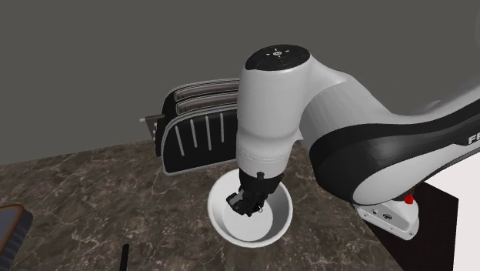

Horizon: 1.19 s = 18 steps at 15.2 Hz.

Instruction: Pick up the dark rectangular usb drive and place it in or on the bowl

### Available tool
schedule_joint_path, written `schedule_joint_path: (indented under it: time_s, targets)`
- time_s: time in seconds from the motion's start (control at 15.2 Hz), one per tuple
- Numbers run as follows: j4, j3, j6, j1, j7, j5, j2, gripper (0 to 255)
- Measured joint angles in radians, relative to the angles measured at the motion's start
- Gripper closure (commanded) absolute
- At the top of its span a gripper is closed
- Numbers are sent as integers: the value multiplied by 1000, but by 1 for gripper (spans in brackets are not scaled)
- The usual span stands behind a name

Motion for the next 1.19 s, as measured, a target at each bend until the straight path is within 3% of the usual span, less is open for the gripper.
schedule_joint_path:
  time_s: [0.07, 0.46, 0.79, 1.19]
  targets:
    - [0, 0, 0, 0, 0, 0, 0, 0]
    - [0, 0, 0, 0, 0, 0, 0, 0]
    - [65, -89, -130, 49, -25, 22, -71, 0]
    - [75, -97, -146, 52, -26, 22, -75, 0]
